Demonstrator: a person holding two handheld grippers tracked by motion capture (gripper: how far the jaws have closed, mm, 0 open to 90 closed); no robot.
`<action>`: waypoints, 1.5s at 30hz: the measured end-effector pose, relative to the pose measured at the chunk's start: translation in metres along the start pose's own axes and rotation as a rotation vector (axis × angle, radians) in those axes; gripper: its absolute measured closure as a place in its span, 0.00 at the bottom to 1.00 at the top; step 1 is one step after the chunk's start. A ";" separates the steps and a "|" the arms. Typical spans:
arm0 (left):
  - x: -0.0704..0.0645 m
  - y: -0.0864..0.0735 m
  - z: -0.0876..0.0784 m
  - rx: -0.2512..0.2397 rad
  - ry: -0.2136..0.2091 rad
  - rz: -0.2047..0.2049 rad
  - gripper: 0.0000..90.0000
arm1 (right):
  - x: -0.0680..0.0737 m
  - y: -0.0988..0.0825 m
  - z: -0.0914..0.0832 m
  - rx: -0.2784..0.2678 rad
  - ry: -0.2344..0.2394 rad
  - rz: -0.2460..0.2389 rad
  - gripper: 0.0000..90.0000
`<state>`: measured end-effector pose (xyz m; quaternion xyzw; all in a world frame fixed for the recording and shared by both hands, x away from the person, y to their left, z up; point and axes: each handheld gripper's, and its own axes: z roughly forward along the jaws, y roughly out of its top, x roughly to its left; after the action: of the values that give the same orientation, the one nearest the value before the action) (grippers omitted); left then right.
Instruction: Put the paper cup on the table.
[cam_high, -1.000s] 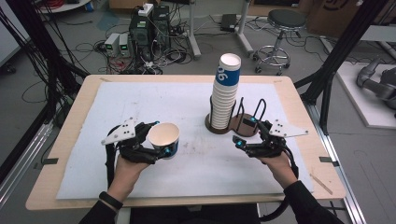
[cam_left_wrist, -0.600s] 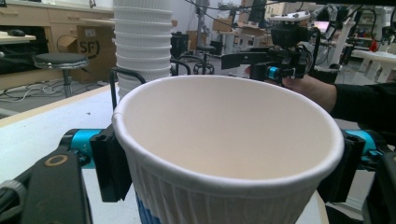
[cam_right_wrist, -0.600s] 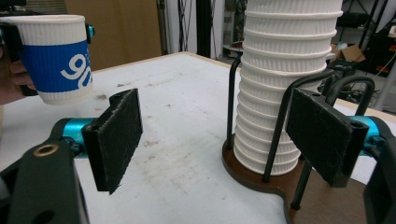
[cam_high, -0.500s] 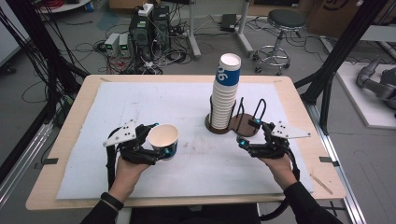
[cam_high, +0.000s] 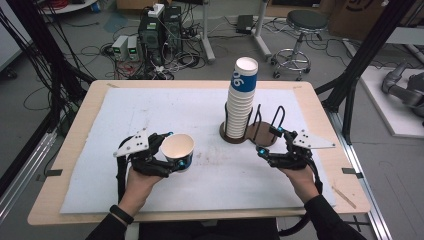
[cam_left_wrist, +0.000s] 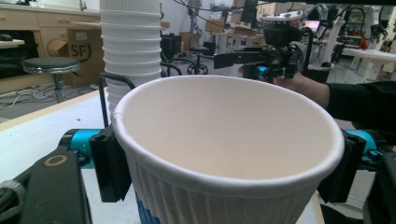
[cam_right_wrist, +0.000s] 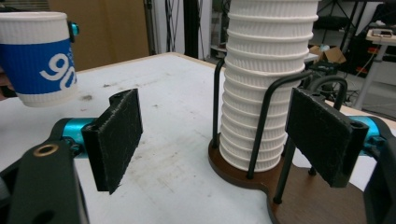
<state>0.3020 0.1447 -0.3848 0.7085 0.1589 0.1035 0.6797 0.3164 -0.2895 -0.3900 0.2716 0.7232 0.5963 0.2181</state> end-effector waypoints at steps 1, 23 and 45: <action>-0.001 0.000 0.000 0.000 -0.001 0.004 0.24 | -0.001 0.000 0.000 0.001 -0.003 -0.004 0.22; 0.003 0.012 -0.008 0.019 0.093 -0.012 0.23 | -0.001 -0.002 -0.001 0.021 -0.024 -0.008 0.22; 0.029 0.024 -0.015 -0.021 0.236 -0.003 0.23 | -0.003 -0.004 -0.003 0.017 -0.046 -0.002 0.22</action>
<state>0.3254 0.1688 -0.3617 0.6839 0.2376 0.1870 0.6640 0.3165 -0.2941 -0.3930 0.2863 0.7235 0.5833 0.2332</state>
